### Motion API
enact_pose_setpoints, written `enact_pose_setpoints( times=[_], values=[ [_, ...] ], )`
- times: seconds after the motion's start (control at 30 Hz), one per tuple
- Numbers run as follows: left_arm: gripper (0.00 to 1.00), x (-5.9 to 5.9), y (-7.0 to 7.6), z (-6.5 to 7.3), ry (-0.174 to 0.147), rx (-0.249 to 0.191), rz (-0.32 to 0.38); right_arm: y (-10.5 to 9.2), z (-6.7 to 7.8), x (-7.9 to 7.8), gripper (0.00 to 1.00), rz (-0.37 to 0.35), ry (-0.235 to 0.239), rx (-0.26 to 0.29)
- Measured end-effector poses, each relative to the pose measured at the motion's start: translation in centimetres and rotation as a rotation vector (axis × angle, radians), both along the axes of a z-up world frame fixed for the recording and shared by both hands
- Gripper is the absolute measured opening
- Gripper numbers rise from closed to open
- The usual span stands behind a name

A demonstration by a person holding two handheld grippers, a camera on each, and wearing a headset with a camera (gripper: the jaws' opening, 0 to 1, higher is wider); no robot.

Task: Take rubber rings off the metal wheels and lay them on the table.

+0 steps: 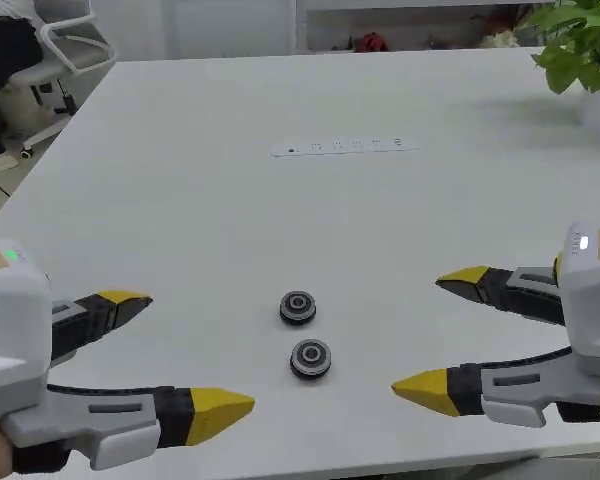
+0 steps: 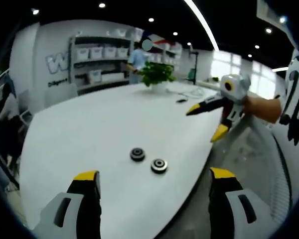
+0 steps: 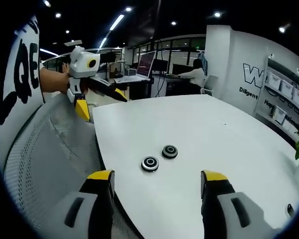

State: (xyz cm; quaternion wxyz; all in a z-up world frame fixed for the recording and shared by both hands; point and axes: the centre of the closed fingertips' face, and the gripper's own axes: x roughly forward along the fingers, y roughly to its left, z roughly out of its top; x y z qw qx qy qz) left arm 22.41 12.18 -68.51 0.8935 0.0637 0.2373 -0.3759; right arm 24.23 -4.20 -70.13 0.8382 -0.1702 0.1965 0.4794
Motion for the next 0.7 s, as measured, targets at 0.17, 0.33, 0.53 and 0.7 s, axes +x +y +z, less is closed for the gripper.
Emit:
enact_pose_setpoints(
  times=[0.17, 0.33, 0.53, 0.7],
  values=[
    [0.91, 0.1, 0.1, 0.1, -0.033, 0.047, -0.051, 0.1, 0.2, 0.0, 0.68, -0.004, 0.014, 0.011],
    [0.92, 0.0, -0.3, 0.3, -0.036, 0.030, -0.091, 0.1, 0.2, 0.4, 0.69, -0.005, 0.006, 0.004],
    [0.91, 0.5, 0.2, 0.3, -0.022, 0.026, -0.095, 0.6, 0.0, 0.4, 0.70, 0.030, 0.001, -0.020],
    [0.90, 0.9, 0.5, 0.4, -0.030, 0.038, -0.099, 1.3, 0.6, 0.7, 0.72, 0.042, -0.001, 0.004]
  ],
)
